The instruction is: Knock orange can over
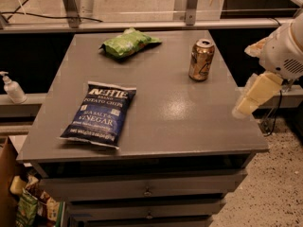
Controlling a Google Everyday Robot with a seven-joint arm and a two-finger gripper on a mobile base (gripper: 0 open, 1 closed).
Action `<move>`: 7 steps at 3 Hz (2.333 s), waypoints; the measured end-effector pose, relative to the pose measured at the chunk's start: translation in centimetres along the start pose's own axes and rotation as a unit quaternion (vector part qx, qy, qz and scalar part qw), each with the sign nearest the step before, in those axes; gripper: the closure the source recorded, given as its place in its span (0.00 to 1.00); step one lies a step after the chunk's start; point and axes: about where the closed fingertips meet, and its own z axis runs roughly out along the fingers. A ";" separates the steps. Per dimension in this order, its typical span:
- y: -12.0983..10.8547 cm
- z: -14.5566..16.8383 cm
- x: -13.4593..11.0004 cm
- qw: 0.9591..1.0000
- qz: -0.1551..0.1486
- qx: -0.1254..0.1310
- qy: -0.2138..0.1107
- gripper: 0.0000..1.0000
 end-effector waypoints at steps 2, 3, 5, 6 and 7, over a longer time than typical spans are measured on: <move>-7.4 3.8 2.2 0.995 0.047 0.060 -0.058 0.00; -9.9 6.0 3.3 0.989 0.080 0.072 -0.102 0.00; -12.7 9.9 1.5 0.966 0.127 0.059 -0.219 0.00; -13.3 11.3 -0.7 0.954 0.134 0.044 -0.264 0.00; -13.6 12.5 -3.0 0.945 0.133 0.029 -0.299 0.00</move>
Offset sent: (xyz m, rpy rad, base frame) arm 0.1156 -0.0668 -0.0405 0.1589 -0.1791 -0.1901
